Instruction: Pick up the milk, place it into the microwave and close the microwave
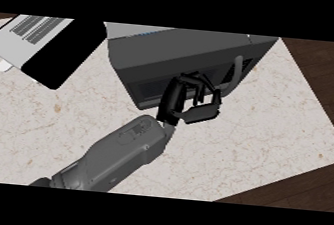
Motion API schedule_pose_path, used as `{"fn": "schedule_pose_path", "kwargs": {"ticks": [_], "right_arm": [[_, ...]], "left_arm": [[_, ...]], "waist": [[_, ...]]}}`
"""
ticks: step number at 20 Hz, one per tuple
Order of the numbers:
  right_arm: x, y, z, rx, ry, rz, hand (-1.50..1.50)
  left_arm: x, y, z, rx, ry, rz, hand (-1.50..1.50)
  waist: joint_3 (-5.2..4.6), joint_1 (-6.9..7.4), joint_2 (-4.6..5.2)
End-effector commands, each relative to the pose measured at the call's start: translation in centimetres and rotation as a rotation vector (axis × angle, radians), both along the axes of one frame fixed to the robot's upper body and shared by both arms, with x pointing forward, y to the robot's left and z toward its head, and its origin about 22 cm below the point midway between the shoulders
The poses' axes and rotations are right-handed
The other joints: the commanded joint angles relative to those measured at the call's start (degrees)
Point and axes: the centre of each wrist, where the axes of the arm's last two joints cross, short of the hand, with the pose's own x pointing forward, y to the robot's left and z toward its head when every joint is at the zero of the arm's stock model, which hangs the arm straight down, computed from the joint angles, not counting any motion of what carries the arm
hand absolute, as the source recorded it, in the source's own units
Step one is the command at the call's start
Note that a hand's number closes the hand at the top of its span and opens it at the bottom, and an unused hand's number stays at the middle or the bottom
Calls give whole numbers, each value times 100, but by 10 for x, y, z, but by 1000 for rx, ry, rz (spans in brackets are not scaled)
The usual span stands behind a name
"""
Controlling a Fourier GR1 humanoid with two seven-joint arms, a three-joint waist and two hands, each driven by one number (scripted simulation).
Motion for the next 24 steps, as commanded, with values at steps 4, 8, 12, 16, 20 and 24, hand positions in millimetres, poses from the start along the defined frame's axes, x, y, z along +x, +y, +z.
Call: {"fn": "schedule_pose_path", "kwargs": {"ticks": [4, 8, 12, 16, 20, 24], "right_arm": [[4, -12, 18, -14, -28, -18, -150], [5, -15, 21, -34, -24, -34, -150], [7, -23, 35, -51, -41, -46, -150], [7, -28, 44, -70, -65, -46, -150], [6, -35, 57, -118, -74, -76, -150], [5, -43, 62, -124, -82, -91, -150]], "left_arm": [[22, 2, 16, -19, -37, 45, 150], [23, 1, 18, -35, -45, 36, 150], [22, 0, 15, -28, -57, 41, 150], [23, 0, 16, -42, -62, 44, 150], [24, -2, 18, -50, -71, 41, 150], [23, -2, 16, -54, -65, 43, 150]], "waist": [[-1, -32, 78], [2, -6, 96], [3, -39, 98], [11, -89, 91], [15, -37, 112], [26, -86, 114]]}}
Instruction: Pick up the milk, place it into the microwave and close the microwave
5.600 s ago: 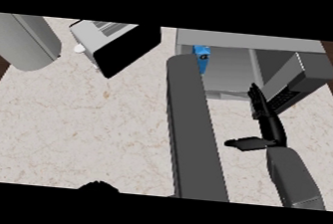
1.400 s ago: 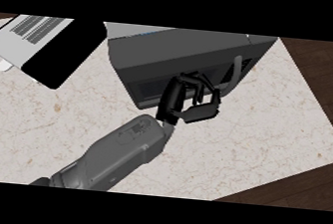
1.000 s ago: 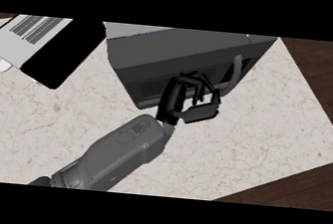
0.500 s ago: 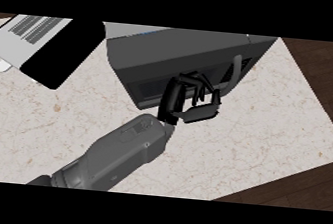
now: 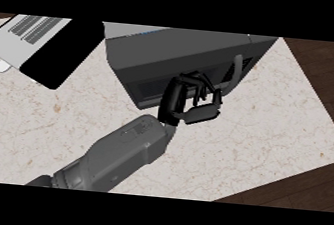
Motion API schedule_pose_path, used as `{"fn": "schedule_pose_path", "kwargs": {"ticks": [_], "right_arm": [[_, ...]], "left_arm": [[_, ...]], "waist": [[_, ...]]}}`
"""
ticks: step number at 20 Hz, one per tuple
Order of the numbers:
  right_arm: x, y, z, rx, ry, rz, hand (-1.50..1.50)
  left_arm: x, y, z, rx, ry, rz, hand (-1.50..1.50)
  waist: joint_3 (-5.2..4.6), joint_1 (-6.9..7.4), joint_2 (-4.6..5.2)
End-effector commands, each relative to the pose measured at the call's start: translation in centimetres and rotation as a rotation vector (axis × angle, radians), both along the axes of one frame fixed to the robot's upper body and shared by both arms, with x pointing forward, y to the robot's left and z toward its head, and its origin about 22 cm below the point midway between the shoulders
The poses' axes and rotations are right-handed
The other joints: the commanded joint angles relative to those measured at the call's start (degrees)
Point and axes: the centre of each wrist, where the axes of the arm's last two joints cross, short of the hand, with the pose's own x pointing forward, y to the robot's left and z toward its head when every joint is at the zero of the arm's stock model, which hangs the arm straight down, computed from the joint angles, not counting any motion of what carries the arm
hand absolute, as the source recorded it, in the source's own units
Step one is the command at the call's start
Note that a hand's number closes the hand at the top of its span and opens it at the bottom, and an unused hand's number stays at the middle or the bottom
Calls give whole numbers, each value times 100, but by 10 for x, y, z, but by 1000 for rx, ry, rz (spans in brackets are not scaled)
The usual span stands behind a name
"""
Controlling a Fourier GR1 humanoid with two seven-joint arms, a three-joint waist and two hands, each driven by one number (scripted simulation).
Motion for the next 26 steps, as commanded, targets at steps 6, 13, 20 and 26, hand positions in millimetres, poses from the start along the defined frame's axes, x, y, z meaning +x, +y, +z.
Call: {"fn": "schedule_pose_path", "kwargs": {"ticks": [6, 13, 20, 26], "right_arm": [[2, -13, -4, 31, 26, -2, -150], [6, -20, -4, 89, 25, 3, -150], [9, -27, 6, 103, 19, 10, -150], [13, -30, 8, 123, 23, 12, -150]], "left_arm": [[23, 0, 20, -13, -24, 25, 150], [22, -2, 18, -7, -31, 23, 150], [22, -4, 20, -14, -36, 15, 150], [22, -6, 21, -14, -47, 7, 150]], "waist": [[3, 40, 110], [14, 40, 116], [12, 89, 113], [22, 123, 159]]}}
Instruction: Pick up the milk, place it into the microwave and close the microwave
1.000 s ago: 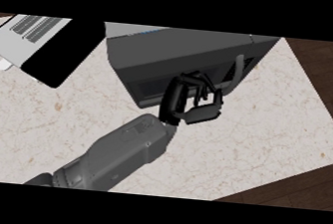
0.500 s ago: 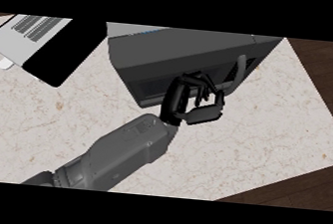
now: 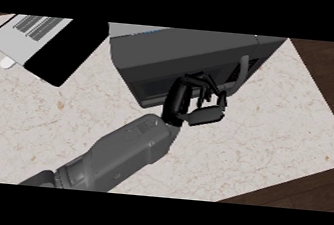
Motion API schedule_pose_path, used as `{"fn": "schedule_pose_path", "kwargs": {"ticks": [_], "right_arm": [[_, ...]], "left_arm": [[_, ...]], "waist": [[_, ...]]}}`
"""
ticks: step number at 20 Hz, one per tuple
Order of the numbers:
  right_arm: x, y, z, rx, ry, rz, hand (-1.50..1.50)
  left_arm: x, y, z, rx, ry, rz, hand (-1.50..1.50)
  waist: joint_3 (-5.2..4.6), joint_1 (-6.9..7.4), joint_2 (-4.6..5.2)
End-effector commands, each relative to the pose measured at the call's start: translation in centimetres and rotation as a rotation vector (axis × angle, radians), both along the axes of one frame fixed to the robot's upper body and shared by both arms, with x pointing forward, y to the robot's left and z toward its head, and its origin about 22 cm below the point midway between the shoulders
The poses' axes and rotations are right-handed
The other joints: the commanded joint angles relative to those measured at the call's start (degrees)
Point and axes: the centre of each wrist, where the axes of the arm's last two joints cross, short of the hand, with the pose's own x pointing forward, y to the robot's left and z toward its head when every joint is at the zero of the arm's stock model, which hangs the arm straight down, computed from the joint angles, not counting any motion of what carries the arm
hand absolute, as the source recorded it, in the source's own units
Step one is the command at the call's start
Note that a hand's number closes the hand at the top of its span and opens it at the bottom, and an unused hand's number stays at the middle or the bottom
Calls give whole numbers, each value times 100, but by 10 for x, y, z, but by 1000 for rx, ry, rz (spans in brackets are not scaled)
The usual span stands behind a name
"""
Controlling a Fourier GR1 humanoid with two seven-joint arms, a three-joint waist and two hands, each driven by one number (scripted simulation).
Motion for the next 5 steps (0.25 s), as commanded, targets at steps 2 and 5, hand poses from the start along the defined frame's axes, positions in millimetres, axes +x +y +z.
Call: {"fn": "schedule_pose_path", "kwargs": {"ticks": [2, 5], "right_arm": [[2, -5, 3, 10, -12, 28, -150], [3, -8, 5, 17, -13, 26, -150]], "left_arm": [[24, 1, 21, -3, -4, 44, 150], [23, 2, 17, 2, -10, 40, 150]], "waist": [[-11, -22, 49], [-4, 22, 74]]}}
